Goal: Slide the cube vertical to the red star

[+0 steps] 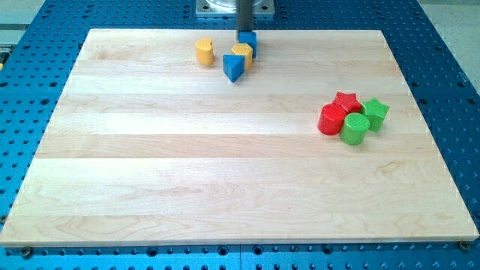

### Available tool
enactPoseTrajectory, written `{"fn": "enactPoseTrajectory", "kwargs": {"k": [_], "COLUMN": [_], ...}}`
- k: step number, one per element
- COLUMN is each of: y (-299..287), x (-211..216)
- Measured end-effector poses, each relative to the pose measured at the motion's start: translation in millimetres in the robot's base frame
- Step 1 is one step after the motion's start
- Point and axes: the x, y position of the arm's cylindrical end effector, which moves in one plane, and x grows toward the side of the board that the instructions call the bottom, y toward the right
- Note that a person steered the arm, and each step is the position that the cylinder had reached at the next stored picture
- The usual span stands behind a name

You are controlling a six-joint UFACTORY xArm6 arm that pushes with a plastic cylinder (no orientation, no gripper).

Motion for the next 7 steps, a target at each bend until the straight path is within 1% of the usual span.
{"fn": "enactPoseTrajectory", "kwargs": {"k": [1,2,3,4,5,6,7], "y": [-39.4,-94.4,-94.6,-54.0,-55.0,-1.1,24.8], "x": [-12.3,-11.2,9.9,33.1,50.3,49.1,37.0]}}
